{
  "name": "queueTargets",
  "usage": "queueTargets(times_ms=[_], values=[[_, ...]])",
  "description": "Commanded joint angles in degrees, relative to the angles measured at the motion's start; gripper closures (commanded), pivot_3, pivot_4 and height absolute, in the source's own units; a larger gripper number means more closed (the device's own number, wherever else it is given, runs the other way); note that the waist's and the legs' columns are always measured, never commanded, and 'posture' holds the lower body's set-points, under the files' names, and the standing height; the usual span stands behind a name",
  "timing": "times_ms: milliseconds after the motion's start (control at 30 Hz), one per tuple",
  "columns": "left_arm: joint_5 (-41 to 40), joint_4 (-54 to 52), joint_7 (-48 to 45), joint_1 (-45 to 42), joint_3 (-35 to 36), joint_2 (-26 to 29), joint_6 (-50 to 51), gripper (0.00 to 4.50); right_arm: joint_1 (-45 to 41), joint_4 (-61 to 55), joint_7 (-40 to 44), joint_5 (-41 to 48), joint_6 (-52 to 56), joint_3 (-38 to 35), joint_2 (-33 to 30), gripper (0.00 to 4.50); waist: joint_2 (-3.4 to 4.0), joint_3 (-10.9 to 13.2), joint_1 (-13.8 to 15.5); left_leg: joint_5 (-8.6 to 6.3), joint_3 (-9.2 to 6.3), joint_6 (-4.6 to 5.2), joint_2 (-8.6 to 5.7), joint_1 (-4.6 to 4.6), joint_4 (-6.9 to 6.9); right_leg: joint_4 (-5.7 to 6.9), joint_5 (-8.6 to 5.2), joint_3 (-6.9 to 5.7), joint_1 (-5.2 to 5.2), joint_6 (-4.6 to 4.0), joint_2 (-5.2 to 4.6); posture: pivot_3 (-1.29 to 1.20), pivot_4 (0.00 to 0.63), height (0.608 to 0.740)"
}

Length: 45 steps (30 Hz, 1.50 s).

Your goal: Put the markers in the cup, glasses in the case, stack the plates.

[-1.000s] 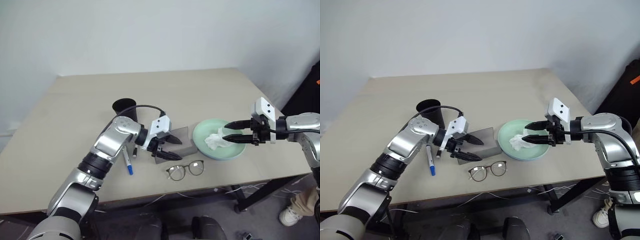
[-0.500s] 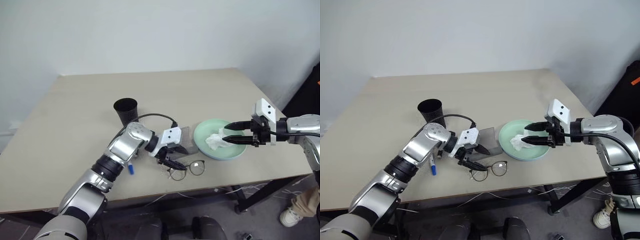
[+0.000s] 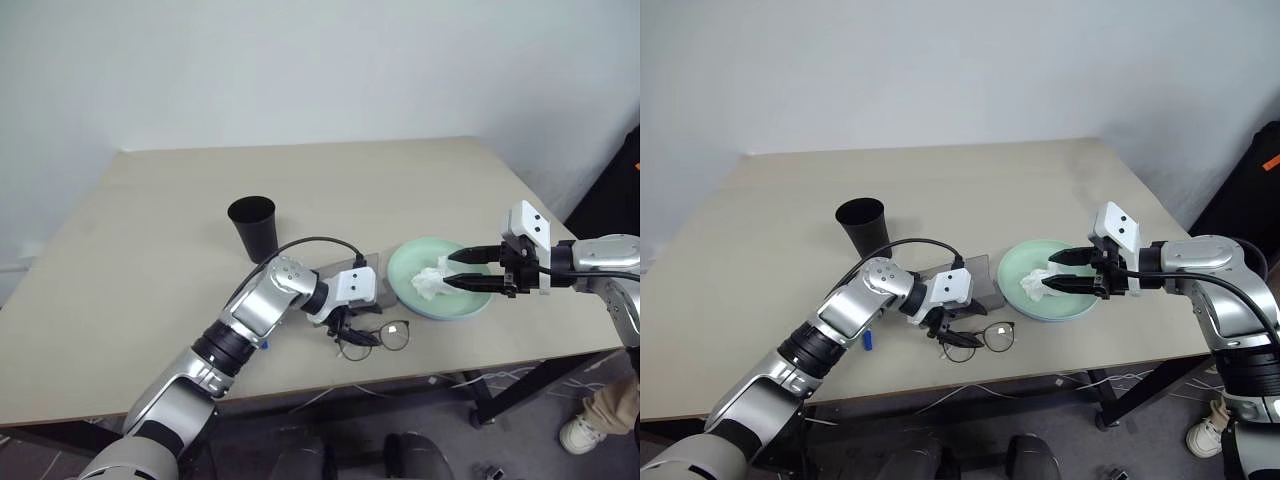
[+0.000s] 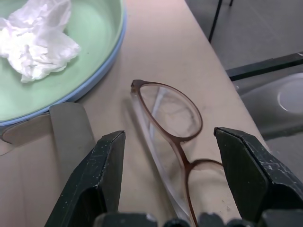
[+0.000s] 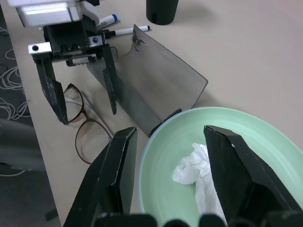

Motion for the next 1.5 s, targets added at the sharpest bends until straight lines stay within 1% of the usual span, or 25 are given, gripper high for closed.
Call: queueTargets(times_ms=[33, 267, 300, 333, 400, 500, 567, 600, 633, 867, 1133, 1300, 1367, 1500], values=[[1.3, -1.2, 1.7, -0.1, -0.2, -0.5, 0.2, 1.34, -1.0, -1.3, -0.7, 1.0, -0.3, -1.8, 0.0, 2.09, 0.00, 0.0, 0.0, 0.00, 0.00, 0.00, 0.00, 0.00, 0.00, 0.00, 0.00, 0.00, 0.00, 0.00, 0.00, 0.00, 0.000, 0.723], [2.6, -2.0, 2.7, 0.1, -1.1, -1.1, 2.8, 1.34, -1.2, -1.0, -1.1, 0.8, -0.6, -1.5, 0.5, 2.09, 0.00, 0.0, 0.0, -0.01, -0.01, 0.00, 0.00, 0.00, 0.00, 0.00, 0.00, 0.00, 0.00, 0.00, 0.00, 0.00, 0.000, 0.723], [2.8, -2.1, 2.8, 0.2, -1.2, -1.0, 2.7, 1.73, -1.2, -0.9, -1.0, 0.7, -0.7, -1.5, 0.5, 2.04, 0.00, 0.0, 0.0, -0.01, -0.01, 0.01, 0.00, 0.00, 0.00, 0.00, 0.00, 0.00, 0.00, 0.00, 0.00, 0.00, 0.000, 0.723], [2.9, -2.2, 2.9, 0.2, -1.2, -0.9, 2.6, 1.93, -1.1, -0.9, -1.0, 0.7, -0.7, -1.5, 0.5, 2.04, 0.00, 0.0, 0.0, 0.00, -0.01, 0.01, 0.00, 0.00, 0.00, 0.00, 0.00, 0.00, 0.00, 0.00, 0.00, 0.00, 0.000, 0.723], [2.9, -2.8, 2.6, 0.4, -1.3, -0.5, 2.9, 2.54, -1.2, -0.7, -1.1, 0.6, -0.8, -1.5, 0.6, 2.04, 0.00, 0.0, 0.0, -0.01, -0.01, 0.00, 0.00, 0.00, 0.00, 0.00, 0.00, 0.00, -0.01, 0.00, 0.00, 0.00, 0.000, 0.723], [3.1, -3.4, 2.2, 0.5, -1.6, 0.0, 3.3, 3.68, -1.2, -0.6, -1.3, 0.4, -1.1, -1.4, 0.6, 2.04, 0.00, 0.0, 0.0, -0.01, -0.01, 0.00, 0.00, 0.00, 0.00, 0.00, 0.00, 0.00, 0.00, 0.00, 0.00, 0.00, 0.000, 0.723], [3.2, -3.6, 2.2, 0.5, -1.7, 0.2, 3.3, 4.27, -1.3, -0.4, -1.4, 0.2, -1.2, -1.3, 0.6, 2.04, 0.02, 0.0, 0.1, -0.01, -0.01, 0.00, 0.00, 0.03, 0.01, 0.00, 0.00, 0.00, 0.03, 0.00, -0.01, 0.00, 0.000, 0.723], [3.2, -3.9, 2.0, 0.4, -1.8, 0.3, 3.6, 4.42, -1.3, -0.3, -1.3, 0.3, -1.2, -1.2, 0.6, 2.04, 0.03, 0.0, 0.1, 0.00, -0.02, 0.01, 0.00, 0.04, 0.02, 0.00, 0.00, -0.01, 0.06, 0.00, -0.03, 0.00, 0.000, 0.723], [3.2, -4.1, 1.9, 0.4, -1.9, 0.4, 3.7, 4.49, -1.3, -0.3, -1.3, 0.3, -1.2, -1.2, 0.6, 2.04, 0.03, 0.0, 0.2, 0.01, -0.03, 0.02, 0.00, 0.04, 0.05, 0.00, 0.00, -0.02, 0.09, 0.00, -0.03, 0.00, 0.000, 0.723], [1.4, -5.6, 0.3, -0.8, -0.9, 0.5, 5.2, 4.49, -1.5, 0.1, -1.0, 0.3, -1.4, -1.1, 0.5, 2.04, 0.03, 0.0, 0.4, 0.02, -0.02, 0.05, 0.00, 0.05, 0.14, 0.00, 0.00, -0.02, 0.10, 0.00, -0.06, 0.00, 0.000, 0.723], [-6.9, -6.2, -2.8, -4.6, 5.1, -0.5, 11.6, 4.49, -2.1, 0.9, -0.5, 0.1, -1.8, -0.7, 0.5, 2.04, 0.02, 0.0, 0.4, 0.00, -0.02, 0.09, 0.00, -0.05, 0.13, 0.01, 0.00, -0.03, -0.01, 0.00, -0.04, 0.00, 0.000, 0.723], [-10.8, -2.4, -3.6, -8.3, 8.8, -0.5, 14.1, 4.49, -2.7, 1.6, -0.3, -0.2, -2.1, -0.2, 0.7, 2.04, 0.03, 0.0, 0.4, -0.01, -0.02, 0.11, 0.00, -0.05, 0.13, -0.01, 0.00, -0.04, 0.01, 0.01, -0.03, 0.00, 0.000, 0.723], [-10.8, 0.9, -4.0, -10.4, 9.8, -0.1, 13.0, 4.49, -3.0, 2.0, -0.2, -0.3, -2.3, 0.0, 0.8, 2.04, 0.02, 0.0, 0.4, -0.01, -0.02, 0.11, 0.00, -0.05, 0.13, -0.01, 0.00, -0.04, 0.01, 0.01, -0.02, 0.00, 0.000, 0.723], [-8.5, 10.0, -4.2, -13.8, 9.8, 0.4, 7.0, 4.49, -3.5, 2.5, -0.1, -0.6, -2.4, 0.3, 1.2, 2.04, 0.02, 0.0, 0.3, 0.00, -0.02, 0.12, 0.00, -0.05, 0.13, 0.00, 0.00, -0.04, 0.02, 0.01, -0.01, 0.00, 0.000, 0.723]])
